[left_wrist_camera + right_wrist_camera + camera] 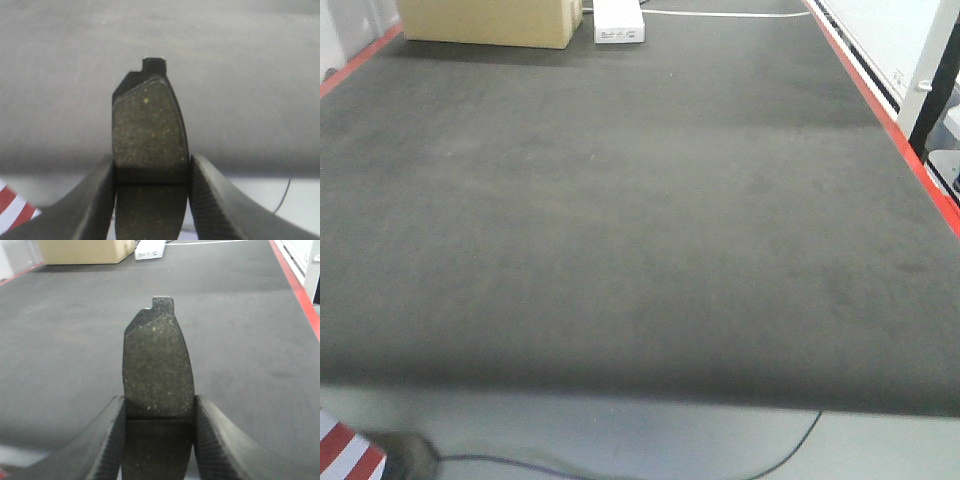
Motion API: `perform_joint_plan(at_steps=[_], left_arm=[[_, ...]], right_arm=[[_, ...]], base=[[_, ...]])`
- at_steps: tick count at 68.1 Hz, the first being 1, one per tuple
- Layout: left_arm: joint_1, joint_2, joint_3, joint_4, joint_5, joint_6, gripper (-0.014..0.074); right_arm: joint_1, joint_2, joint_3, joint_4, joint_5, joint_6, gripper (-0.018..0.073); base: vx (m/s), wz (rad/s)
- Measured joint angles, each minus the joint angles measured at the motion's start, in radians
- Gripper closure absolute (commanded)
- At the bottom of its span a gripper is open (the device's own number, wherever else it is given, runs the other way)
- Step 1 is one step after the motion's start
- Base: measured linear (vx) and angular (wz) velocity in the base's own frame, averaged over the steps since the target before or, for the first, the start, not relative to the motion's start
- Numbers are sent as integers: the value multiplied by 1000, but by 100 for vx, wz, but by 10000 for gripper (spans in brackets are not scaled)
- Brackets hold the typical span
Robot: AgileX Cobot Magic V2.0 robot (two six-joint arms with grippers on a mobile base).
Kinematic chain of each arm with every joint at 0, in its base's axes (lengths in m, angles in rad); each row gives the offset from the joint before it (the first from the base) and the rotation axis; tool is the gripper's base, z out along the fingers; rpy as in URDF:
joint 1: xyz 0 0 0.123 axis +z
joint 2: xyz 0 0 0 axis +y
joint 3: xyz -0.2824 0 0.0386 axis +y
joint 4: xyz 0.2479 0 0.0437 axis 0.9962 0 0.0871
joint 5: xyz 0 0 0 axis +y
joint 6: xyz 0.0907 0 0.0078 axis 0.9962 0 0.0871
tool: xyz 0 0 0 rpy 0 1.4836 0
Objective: Move and align brake pads A on conveyor
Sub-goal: 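Drive up to the dark grey conveyor belt, pads held above it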
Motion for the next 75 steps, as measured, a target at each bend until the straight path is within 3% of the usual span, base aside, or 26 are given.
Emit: perform_joint_plan(at_steps=[41, 75], left_arm=[[0, 0, 0, 0, 0, 0, 602], [0, 0, 0, 0, 0, 0, 602]], right_arm=[[0, 0, 0, 0, 0, 0, 566], [0, 0, 0, 0, 0, 0, 566]], base=[[32, -8], [14, -4]])
